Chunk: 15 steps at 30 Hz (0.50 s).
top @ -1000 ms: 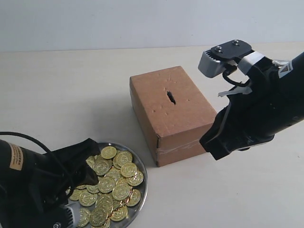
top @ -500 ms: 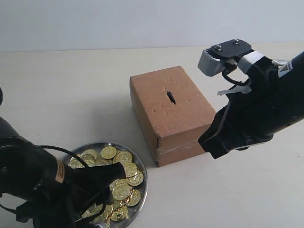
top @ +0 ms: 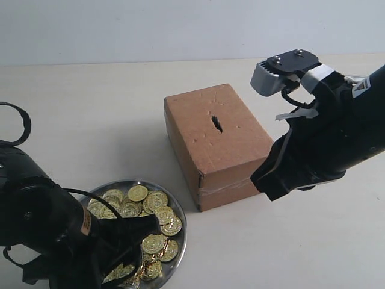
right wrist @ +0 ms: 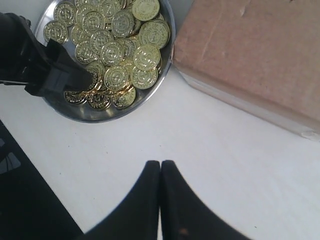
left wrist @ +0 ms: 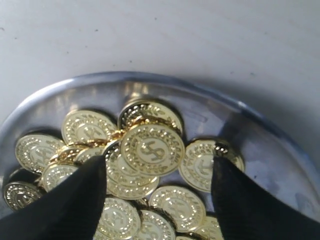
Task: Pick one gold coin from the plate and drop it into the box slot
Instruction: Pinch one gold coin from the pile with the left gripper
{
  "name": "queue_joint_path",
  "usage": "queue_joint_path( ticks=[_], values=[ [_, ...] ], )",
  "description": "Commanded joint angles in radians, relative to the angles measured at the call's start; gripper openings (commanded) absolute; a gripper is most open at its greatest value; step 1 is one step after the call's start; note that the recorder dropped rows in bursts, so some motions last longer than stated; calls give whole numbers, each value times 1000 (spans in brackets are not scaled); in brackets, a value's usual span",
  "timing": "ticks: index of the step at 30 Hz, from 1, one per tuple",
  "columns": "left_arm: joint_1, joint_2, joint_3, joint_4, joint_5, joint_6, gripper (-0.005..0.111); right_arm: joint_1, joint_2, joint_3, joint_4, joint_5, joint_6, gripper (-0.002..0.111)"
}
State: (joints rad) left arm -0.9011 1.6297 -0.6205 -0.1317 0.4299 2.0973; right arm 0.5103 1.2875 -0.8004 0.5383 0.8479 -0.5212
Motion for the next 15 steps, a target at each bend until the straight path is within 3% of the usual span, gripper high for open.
queue_joint_path(
  ticks=[1, 15],
  values=[
    [-5, 2, -7, 1, 10, 0, 59, 2, 4, -4, 10, -8, -8, 0],
    [-8, 10, -21, 13, 10, 0, 59, 2, 4, -4, 10, -8, -8, 0]
  ],
)
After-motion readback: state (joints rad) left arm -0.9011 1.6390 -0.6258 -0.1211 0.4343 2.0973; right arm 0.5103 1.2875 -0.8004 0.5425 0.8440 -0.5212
